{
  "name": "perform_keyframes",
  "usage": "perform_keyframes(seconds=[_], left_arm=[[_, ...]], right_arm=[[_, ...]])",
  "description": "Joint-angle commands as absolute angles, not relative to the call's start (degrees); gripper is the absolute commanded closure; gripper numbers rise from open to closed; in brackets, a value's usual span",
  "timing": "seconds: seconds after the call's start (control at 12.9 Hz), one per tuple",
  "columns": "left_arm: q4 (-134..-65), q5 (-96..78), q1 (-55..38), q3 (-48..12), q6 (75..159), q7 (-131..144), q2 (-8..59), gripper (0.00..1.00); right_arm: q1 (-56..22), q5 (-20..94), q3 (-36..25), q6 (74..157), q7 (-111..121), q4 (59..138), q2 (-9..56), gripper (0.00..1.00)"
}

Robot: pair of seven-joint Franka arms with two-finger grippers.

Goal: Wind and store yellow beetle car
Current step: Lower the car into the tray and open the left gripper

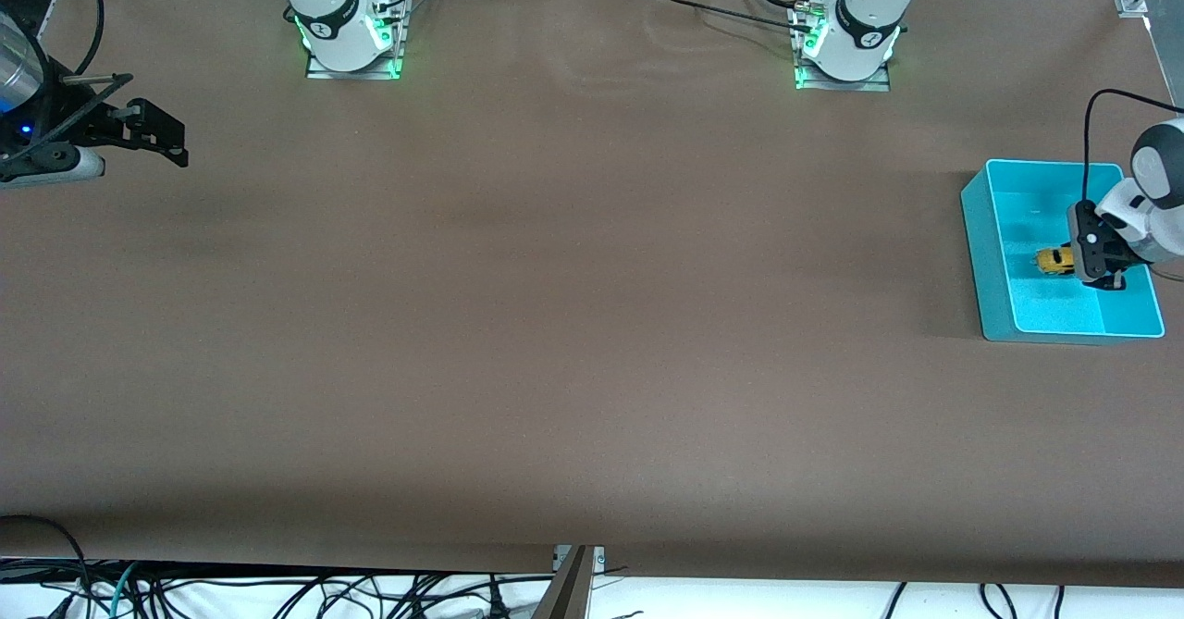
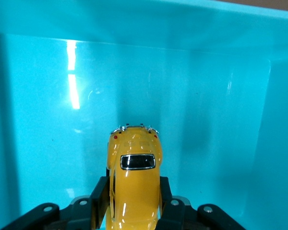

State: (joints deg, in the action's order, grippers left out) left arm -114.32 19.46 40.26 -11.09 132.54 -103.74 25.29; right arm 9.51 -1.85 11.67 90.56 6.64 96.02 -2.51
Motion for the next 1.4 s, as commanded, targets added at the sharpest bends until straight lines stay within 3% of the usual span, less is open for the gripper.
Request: perform_keyframes(seconds=[0.0,0.23,0.31,0.47,0.54,0.62,1.09,1.32], left_arm=[[-112.85,20.57,40.52,-11.87,131.66,-104.41,25.57,0.83],[-112.85,20.57,40.78,-11.87,132.45,-104.5,26.54,0.75],[-112.94,20.57,40.78,-11.87,132.54,-104.5,26.8,0.63],[-112.94,20.57,40.78,-11.87,132.63,-104.5,27.33,0.6],[-112.94,20.57,40.78,-11.87,132.63,-104.5,27.33,0.2],[-112.85,20.57,40.78,-11.87,132.45,-104.59,27.16,0.0],[-112.15,19.34,40.08,-14.66,127.46,-102.32,20.23,0.0],[-104.62,18.46,39.99,-20.02,114.31,-98.28,18.46,0.0]], right_arm=[[9.4,-2.02,11.6,89.12,5.8,94.31,-1.85,0.01],[9.4,-2.02,11.6,89.12,5.8,94.31,-1.85,0.01],[9.4,-2.02,11.6,89.12,5.8,94.31,-1.85,0.01],[9.4,-2.02,11.6,89.12,5.8,94.31,-1.76,0.01],[9.4,-2.02,11.6,89.12,5.8,94.31,-1.84,0.01],[9.4,-2.02,11.6,89.12,5.8,94.31,-1.85,0.01],[9.4,-2.02,11.6,89.12,5.8,94.31,-1.85,0.01],[9.4,-2.02,11.6,89.12,5.8,94.31,-1.85,0.01]])
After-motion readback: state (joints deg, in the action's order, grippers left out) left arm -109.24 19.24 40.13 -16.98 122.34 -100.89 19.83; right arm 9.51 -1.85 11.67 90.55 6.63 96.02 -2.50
